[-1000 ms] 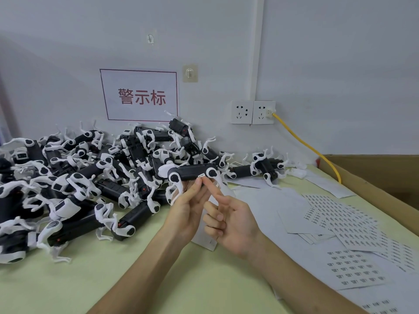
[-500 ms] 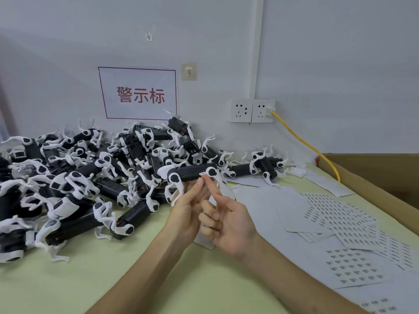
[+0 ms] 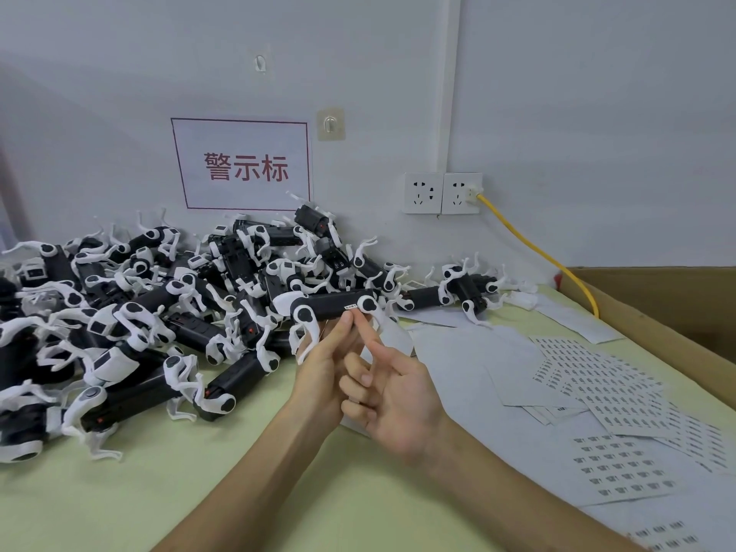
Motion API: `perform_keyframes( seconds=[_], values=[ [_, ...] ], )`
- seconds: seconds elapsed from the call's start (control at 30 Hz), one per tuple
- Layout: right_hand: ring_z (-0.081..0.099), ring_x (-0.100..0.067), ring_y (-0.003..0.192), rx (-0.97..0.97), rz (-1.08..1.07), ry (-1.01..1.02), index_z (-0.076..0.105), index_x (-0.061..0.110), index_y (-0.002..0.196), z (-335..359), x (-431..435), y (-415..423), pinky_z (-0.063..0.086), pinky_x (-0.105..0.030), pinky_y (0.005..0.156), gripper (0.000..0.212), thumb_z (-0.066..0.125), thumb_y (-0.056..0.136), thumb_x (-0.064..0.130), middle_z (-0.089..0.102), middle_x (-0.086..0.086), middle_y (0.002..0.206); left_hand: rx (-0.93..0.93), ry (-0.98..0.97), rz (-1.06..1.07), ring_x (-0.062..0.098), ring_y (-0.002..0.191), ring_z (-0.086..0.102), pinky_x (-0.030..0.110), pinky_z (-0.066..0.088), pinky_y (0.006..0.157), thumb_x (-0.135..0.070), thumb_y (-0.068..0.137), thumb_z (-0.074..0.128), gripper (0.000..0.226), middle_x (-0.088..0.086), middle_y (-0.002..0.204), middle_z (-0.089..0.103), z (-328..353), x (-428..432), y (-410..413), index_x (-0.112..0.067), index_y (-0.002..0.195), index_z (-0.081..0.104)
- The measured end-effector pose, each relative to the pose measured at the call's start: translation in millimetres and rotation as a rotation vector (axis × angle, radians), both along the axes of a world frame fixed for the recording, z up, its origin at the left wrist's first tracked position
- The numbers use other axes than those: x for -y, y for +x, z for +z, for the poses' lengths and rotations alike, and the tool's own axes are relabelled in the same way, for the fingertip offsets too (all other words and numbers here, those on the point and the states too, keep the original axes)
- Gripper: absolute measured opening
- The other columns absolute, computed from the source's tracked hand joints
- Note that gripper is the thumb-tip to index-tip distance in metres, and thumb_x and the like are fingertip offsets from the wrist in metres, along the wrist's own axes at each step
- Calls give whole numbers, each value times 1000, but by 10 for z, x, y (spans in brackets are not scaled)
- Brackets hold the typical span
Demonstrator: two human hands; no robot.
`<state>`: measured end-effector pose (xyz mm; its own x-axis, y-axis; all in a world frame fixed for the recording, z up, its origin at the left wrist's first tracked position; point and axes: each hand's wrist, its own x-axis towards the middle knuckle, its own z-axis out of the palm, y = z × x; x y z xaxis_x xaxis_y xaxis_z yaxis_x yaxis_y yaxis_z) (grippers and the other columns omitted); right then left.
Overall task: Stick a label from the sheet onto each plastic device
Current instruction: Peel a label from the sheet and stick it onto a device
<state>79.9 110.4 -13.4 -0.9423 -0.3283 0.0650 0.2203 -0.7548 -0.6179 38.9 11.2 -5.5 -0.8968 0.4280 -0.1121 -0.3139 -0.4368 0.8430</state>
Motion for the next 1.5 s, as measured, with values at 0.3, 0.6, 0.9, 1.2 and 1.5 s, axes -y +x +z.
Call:
perform_keyframes(
  seconds=[0.3, 0.6, 0.9, 1.2, 1.5],
  values=[
    [16, -14, 56, -18, -4, 43, 49, 39, 144, 41, 44, 55, 14, -25, 48, 47, 42, 99, 27, 28, 0, 65, 53, 124, 111, 11, 118, 63, 17, 42, 95, -51, 87, 68, 55, -4, 78, 72, 18, -7, -12, -9, 122, 73],
    [14, -14, 58, -29, -11, 80, 50, 39, 144, 44, 37, 58, 12, -27, 52, 48, 47, 96, 31, 29, 0, 66, 154, 199, 126, 27, 151, 11, 24, 19, 99, -49, 93, 64, 62, -2, 58, 69, -14, -10, -119, -5, 136, 63],
    [13, -15, 59, -50, -43, 134, 51, 37, 143, 36, 29, 46, 12, -28, 51, 52, 52, 91, 34, 31, 0, 65, 43, 99, 279, 9, 49, 61, 25, 49, 53, -28, 89, 72, 75, 2, 102, 78, 72, -8, -14, -2, 151, 40],
    [21, -11, 50, -120, -102, 221, 69, 42, 122, 53, 30, 51, 13, -27, 50, 39, 56, 86, 40, 35, 1, 63, 2, 167, 239, 33, 122, 65, 43, 45, 111, -33, 81, 75, 80, 8, 119, 75, 64, 2, -28, -5, 149, 44],
    [20, -11, 49, -118, -112, 246, 68, 43, 123, 88, 34, 73, 14, -26, 49, 36, 50, 92, 37, 35, 1, 62, -82, 185, 306, 30, 120, 66, 49, 38, 119, -31, 72, 80, 85, 25, 141, 58, 59, 10, -13, 11, 138, 47]
  ],
)
